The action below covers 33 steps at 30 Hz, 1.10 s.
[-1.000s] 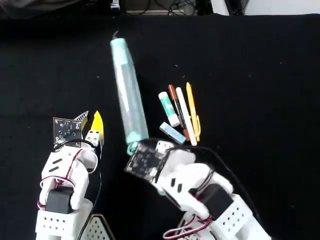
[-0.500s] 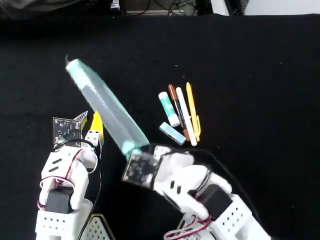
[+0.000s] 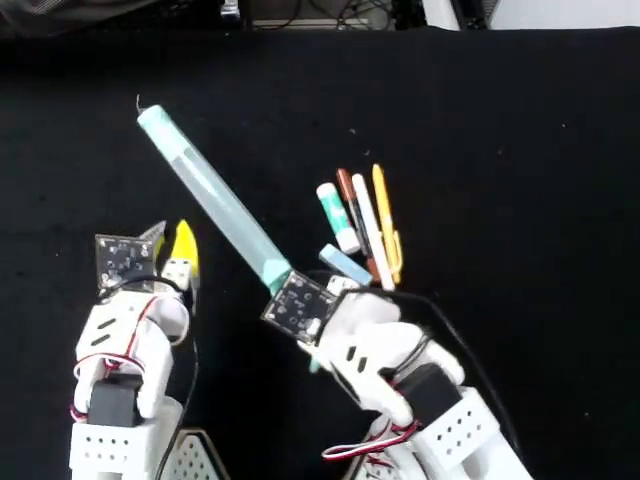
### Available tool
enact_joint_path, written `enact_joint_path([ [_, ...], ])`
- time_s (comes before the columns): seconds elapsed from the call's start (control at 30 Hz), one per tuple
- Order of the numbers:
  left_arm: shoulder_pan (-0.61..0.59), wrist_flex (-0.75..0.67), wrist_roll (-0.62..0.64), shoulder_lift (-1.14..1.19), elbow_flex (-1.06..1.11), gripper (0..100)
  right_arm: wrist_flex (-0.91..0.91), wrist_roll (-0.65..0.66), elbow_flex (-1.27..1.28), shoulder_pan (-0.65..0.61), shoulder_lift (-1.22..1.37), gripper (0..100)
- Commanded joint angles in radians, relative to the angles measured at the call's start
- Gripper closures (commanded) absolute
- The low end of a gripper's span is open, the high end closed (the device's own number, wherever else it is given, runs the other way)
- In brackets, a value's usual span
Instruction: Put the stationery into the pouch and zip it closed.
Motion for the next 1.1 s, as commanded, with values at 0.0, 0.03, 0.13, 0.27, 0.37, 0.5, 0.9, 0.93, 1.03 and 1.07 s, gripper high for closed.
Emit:
enact_joint_path([
  [0.0,-0.064,-0.017,0.002,-0.005,-0.056,91,0.011,0.08,0.045,-0.084,0.001,98.6],
  [0.03,-0.068,-0.017,0.002,-0.005,-0.056,91,0.011,0.103,0.054,-0.101,0.001,98.6],
  [0.13,-0.065,-0.017,0.002,-0.005,-0.056,91,-0.003,0.112,0.061,-0.112,0.001,98.6],
  [0.27,-0.065,-0.015,0.002,-0.005,-0.058,90,-0.072,0.112,0.059,-0.11,0.001,98.6],
  [0.37,-0.061,0.012,0.002,-0.005,-0.062,90,-0.137,0.112,0.031,-0.11,0.002,98.6],
  [0.5,0.05,0.11,-0.002,-0.005,-0.105,90,-0.207,0.052,-0.016,-0.11,0.012,98.6],
  [0.9,0.139,0.15,0.003,-0.005,-0.133,79,-0.272,-0.006,-0.308,-0.112,0.332,98.6],
  [0.93,0.122,0.152,0.003,-0.005,-0.145,80,-0.272,-0.006,-0.34,-0.112,0.39,98.6],
  [1.03,0.054,0.172,0.005,-0.005,-0.189,80,-0.278,-0.006,-0.404,-0.112,0.53,98.6],
  [1.07,0.044,0.193,0.005,-0.005,-0.208,80,-0.284,-0.006,-0.418,-0.112,0.556,98.6],
])
